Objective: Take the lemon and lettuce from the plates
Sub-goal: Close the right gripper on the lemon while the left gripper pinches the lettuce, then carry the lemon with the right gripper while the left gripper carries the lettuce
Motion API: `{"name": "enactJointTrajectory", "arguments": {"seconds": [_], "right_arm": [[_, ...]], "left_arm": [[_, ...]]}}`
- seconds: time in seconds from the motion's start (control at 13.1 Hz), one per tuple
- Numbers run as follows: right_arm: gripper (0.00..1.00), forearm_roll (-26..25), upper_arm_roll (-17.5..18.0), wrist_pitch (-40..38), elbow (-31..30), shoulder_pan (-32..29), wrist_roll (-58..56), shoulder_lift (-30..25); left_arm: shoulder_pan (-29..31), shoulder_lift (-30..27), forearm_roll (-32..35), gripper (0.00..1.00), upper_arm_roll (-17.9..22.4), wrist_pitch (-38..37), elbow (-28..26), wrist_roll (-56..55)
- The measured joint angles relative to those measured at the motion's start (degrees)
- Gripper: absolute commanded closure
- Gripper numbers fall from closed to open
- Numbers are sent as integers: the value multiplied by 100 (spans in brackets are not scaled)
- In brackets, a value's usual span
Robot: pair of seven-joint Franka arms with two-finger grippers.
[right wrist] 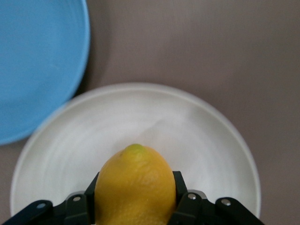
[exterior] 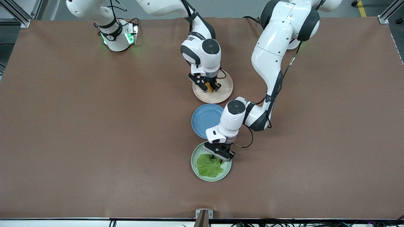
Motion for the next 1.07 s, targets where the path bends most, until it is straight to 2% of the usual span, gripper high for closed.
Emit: {"name": "enactJointTrajectory", "arguments": {"seconds": [0.3, 0.61, 0.84, 1.07], "right_arm": [[100, -1, -50, -726, 25, -1363, -2357, -715], [100, -2, -63, -752, -118, -2825, -4729, -806], [99, -2, -60, -705, -226, -3704, -6207, -792], [99, 0, -52, -513, -292, -4328, -7271, -724]], "left_arm": [[-1, 0, 2, 97, 5, 1, 12, 1], [3, -69, 2, 98, 14, 15, 109, -16], [41, -442, 2, 97, 37, -343, 59, -295], [162, -1182, 1, 97, 83, -1062, -269, -701]]}}
